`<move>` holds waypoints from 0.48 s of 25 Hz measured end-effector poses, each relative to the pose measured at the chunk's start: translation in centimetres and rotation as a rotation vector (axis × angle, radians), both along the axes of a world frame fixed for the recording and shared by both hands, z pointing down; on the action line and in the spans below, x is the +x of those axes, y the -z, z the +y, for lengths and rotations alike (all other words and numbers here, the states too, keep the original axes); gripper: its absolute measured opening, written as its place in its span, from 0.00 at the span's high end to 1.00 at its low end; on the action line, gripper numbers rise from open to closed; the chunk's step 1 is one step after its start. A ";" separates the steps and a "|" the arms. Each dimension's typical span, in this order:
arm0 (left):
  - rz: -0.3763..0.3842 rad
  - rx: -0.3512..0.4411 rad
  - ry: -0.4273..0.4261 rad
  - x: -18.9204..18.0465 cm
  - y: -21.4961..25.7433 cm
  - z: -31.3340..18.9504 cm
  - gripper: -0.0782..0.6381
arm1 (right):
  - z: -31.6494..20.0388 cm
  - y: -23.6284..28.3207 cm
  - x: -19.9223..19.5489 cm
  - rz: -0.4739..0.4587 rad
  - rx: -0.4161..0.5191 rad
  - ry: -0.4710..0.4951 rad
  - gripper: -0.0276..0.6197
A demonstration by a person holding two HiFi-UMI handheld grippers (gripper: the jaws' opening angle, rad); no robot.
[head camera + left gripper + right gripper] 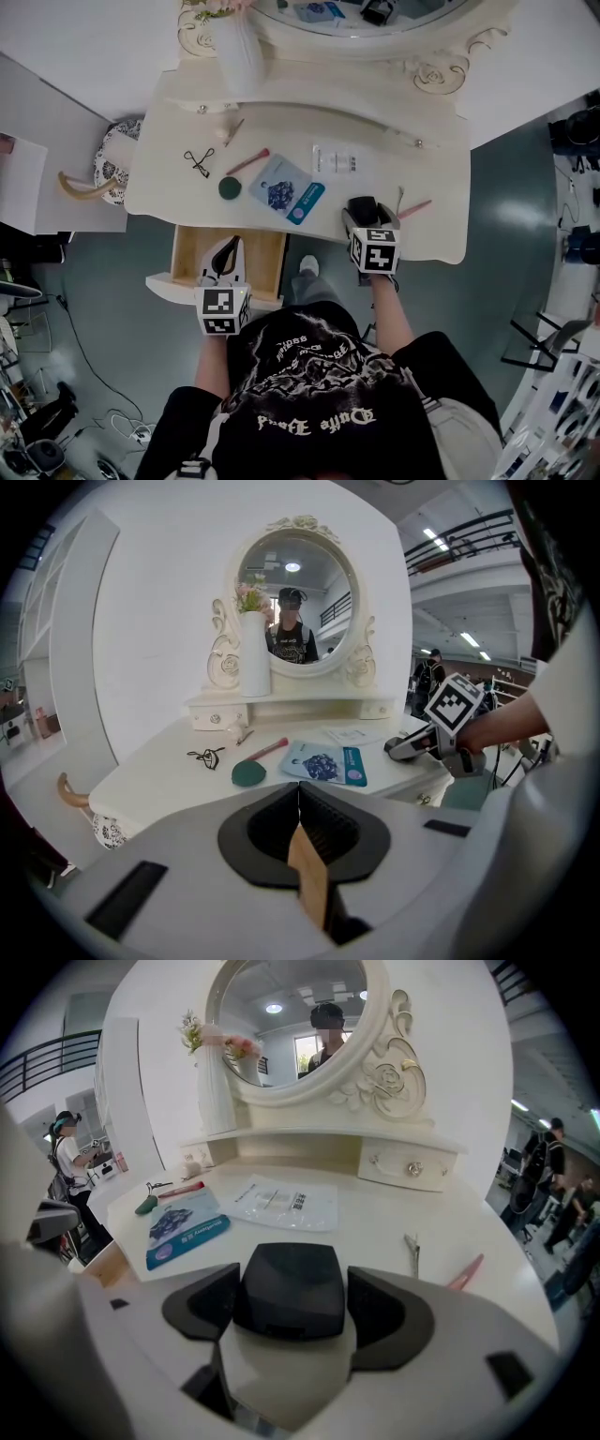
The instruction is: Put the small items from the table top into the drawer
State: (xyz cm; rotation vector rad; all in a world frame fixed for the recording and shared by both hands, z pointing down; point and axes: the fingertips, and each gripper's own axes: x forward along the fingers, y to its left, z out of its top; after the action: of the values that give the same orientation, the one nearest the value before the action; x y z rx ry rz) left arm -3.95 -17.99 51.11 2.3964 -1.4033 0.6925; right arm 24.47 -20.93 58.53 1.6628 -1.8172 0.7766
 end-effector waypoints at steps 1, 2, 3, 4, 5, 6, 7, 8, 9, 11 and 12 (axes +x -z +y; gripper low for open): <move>0.000 -0.001 0.002 0.0 0.0 0.0 0.87 | 0.0 0.0 0.0 0.001 0.002 -0.001 0.43; 0.000 -0.002 0.004 0.0 -0.1 0.0 0.87 | 0.0 0.0 0.0 0.001 0.004 -0.001 0.43; 0.000 -0.002 0.005 0.0 -0.1 0.0 0.87 | 0.0 0.0 -0.1 0.001 0.005 0.000 0.43; 0.000 -0.001 0.006 0.0 -0.1 0.0 0.87 | -0.1 0.0 0.0 0.001 0.006 0.001 0.43; 0.000 0.000 0.005 0.1 -0.1 0.0 0.87 | -0.1 0.0 0.0 0.002 0.006 0.000 0.43; -0.001 0.002 0.004 0.2 -0.1 0.0 0.87 | -0.1 0.0 0.1 0.002 0.006 -0.002 0.43; -0.002 0.003 0.003 0.2 -0.1 0.0 0.87 | 0.0 0.0 0.2 0.004 0.005 -0.004 0.43; -0.003 0.002 0.003 0.3 -0.1 0.0 0.87 | 0.0 0.0 0.2 0.006 0.003 -0.007 0.43; -0.004 0.002 0.003 0.3 -0.1 0.1 0.87 | 0.0 0.0 0.2 0.008 0.003 -0.008 0.43; -0.003 0.004 0.005 0.4 0.0 0.2 0.87 | 0.0 0.0 0.3 0.008 0.003 -0.007 0.43; -0.003 0.005 0.006 0.3 0.0 0.2 0.87 | 0.0 0.0 0.3 0.007 0.003 -0.006 0.43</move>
State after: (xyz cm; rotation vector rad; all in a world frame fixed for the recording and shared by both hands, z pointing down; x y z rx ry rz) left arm -3.61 -17.75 51.13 2.3951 -1.4145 0.6917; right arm 24.73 -20.92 58.51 1.6715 -1.8102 0.7699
